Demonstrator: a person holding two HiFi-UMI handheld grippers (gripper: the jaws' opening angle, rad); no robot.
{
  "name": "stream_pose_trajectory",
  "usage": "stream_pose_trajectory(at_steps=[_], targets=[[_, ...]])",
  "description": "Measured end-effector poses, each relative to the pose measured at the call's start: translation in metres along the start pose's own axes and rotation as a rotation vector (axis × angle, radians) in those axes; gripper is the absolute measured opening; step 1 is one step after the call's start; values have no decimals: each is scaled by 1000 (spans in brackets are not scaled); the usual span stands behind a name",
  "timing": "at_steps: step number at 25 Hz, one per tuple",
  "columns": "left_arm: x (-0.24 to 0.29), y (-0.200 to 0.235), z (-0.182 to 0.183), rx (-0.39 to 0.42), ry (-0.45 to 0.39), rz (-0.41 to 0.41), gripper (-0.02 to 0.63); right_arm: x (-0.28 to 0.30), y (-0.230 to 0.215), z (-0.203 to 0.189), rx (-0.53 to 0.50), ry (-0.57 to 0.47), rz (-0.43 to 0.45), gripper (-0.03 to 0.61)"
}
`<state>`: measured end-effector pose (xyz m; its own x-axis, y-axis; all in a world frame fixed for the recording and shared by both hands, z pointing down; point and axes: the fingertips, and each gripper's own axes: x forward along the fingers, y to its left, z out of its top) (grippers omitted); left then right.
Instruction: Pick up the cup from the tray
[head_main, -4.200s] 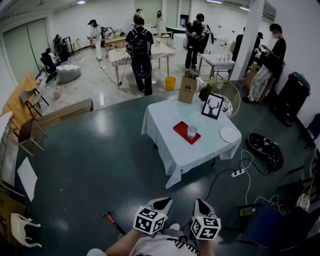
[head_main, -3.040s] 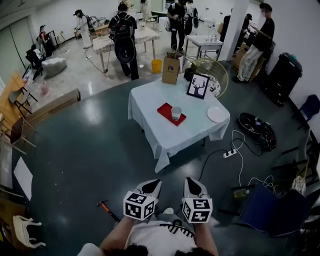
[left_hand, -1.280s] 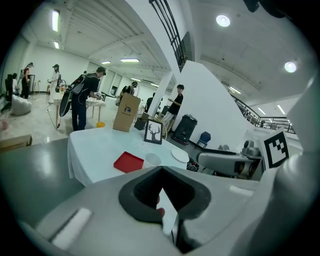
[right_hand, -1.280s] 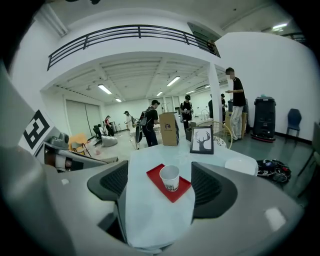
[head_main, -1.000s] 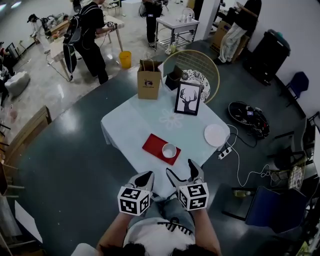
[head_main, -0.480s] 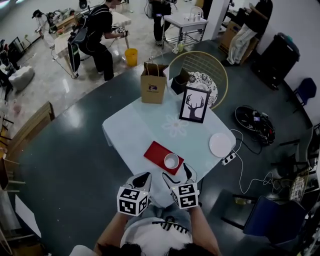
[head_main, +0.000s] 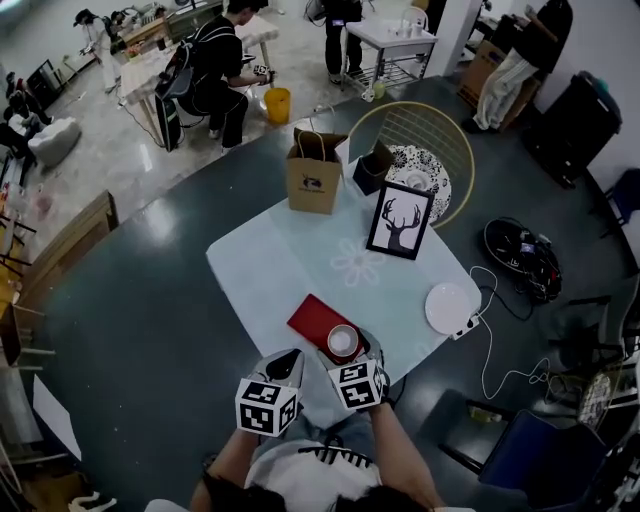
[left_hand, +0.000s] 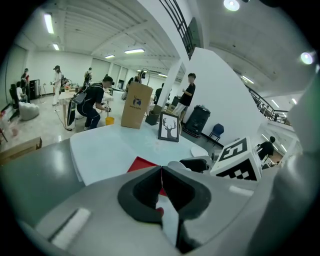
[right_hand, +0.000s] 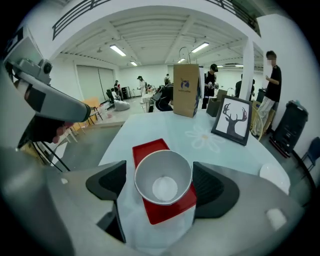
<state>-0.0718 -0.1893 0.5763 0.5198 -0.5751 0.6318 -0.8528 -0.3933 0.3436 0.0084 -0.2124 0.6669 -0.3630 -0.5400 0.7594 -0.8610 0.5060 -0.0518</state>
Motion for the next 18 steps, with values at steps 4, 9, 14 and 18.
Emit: stream_pose_trajectory(at_steps=[4, 9, 14, 18], targets=[[5, -1, -2, -21, 10, 9, 0, 13, -5, -8, 7, 51, 11, 423], [6, 1, -3, -46, 20, 21, 0, 13, -6, -6, -6, 51, 20, 390], [12, 1, 3, -59, 14, 27, 0, 1, -15, 8, 16, 8, 34, 387], [18, -3, 13, -63, -2, 30, 0, -6, -48, 17, 68, -20, -31, 382]])
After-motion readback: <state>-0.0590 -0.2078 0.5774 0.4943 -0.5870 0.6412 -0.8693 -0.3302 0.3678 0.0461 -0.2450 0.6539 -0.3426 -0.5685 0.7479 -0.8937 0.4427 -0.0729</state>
